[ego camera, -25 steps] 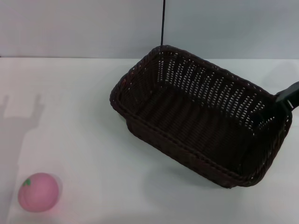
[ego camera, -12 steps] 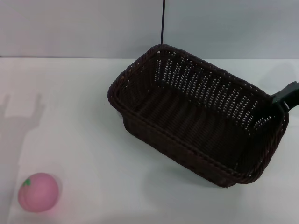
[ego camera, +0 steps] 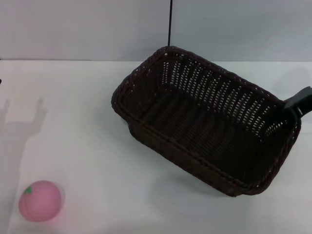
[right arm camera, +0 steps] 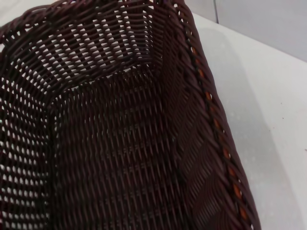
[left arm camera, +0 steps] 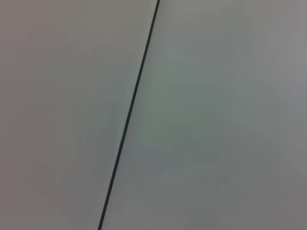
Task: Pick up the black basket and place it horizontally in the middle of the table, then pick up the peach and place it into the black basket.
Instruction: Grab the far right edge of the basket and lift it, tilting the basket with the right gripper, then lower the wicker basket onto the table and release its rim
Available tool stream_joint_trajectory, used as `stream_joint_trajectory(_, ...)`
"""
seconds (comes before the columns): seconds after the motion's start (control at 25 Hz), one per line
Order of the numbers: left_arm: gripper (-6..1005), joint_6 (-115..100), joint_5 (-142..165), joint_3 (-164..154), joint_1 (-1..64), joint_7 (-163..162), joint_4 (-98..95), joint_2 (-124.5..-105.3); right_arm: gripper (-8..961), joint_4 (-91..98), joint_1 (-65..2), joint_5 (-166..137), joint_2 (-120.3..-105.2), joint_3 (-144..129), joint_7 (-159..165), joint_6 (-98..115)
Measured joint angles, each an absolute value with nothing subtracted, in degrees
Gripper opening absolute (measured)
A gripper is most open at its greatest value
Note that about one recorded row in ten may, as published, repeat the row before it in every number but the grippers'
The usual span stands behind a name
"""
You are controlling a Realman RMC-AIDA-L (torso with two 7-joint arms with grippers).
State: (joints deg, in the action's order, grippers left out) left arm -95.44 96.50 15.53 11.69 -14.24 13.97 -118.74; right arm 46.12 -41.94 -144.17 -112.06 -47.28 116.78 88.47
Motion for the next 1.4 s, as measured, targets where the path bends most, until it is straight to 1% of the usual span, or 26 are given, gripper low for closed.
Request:
stream_joint_trajectory(0.08,859,-95.38,96.51,15.52,11.74,-14.24,13.98,-118.74,227,46.77,-41.41,-142.64,-112.02,-46.07,116.55,89.32)
stream_joint_trajectory(0.12,859,-95.37,96.50,15.48,11.77,-14.24,13.95,-118.74,226,47.58,-40.71,-139.61,-111.33,-44.56,116.37,90.75)
stream_joint_trajectory(0.16,859,-95.37,96.50,15.48,11.77,-14.24,13.95,-118.74,225,47.58,-40.71,-139.61,-111.33,-44.56,116.37,90.75)
stream_joint_trajectory(0.2,859,-95.35,96.49,15.47,11.77,-14.24,13.95,-118.74,225,47.84,-40.38,-138.03,-110.93,-44.24,116.26,91.50)
stream_joint_trajectory(0.24,860,-95.30,96.48,15.46,11.78,-14.24,13.94,-118.74,224,48.51,-39.55,-134.51,-109.88,-43.62,115.67,93.00)
stream_joint_trajectory(0.32,860,-95.11,96.48,15.46,11.79,-14.24,13.94,-118.74,218,48.85,-38.92,-132.21,-109.03,-42.93,114.81,94.29)
stream_joint_trajectory(0.36,860,-94.99,96.49,15.48,11.82,-14.24,13.94,-118.74,213,48.85,-38.92,-132.21,-109.03,-42.93,114.81,94.29)
stream_joint_trajectory(0.44,860,-94.89,96.50,15.54,12.01,-14.24,13.97,-118.74,202,49.24,-38.53,-130.58,-107.88,-40.92,113.11,95.18)
stream_joint_trajectory(0.56,860,-94.74,96.50,15.54,12.20,-14.24,13.94,-118.74,191,49.64,-38.49,-130.44,-107.53,-39.61,111.57,95.45)
stream_joint_trajectory(0.72,859,-93.54,96.51,15.41,12.81,-14.24,13.76,-118.74,186,50.46,-38.99,-129.65,-106.32,-37.16,106.76,97.42)
stream_joint_trajectory(0.76,859,-92.85,96.51,15.40,12.92,-14.24,13.83,-118.74,189,50.51,-39.36,-127.70,-105.60,-36.74,103.73,99.10)
stream_joint_trajectory(0.8,859,-92.85,96.51,15.40,12.92,-14.24,13.83,-118.74,192,50.51,-39.36,-127.70,-105.60,-36.74,103.73,99.10)
stream_joint_trajectory(0.88,859,-91.98,96.51,15.38,13.05,-14.24,14.06,-118.74,199,50.58,-40.65,-125.30,-104.80,-36.71,99.78,101.57)
stream_joint_trajectory(1.08,859,-91.52,96.51,15.38,13.13,-14.22,14.80,-118.79,214,48.43,-42.43,-125.22,-104.69,-37.39,95.33,103.33)
stream_joint_trajectory(1.24,860,-91.29,96.50,15.25,13.10,-14.21,14.97,-118.81,227,44.34,-43.70,-125.26,-104.98,-38.80,92.53,103.78)
stream_joint_trajectory(1.36,860,-91.00,96.50,15.11,13.04,-14.22,15.32,-118.83,236,41.58,-44.00,-125.36,-105.74,-39.61,90.74,103.26)
stream_joint_trajectory(1.4,860,-90.80,96.51,14.99,12.93,-14.22,15.48,-118.83,239,40.62,-43.93,-125.49,-106.50,-39.69,89.85,102.65)
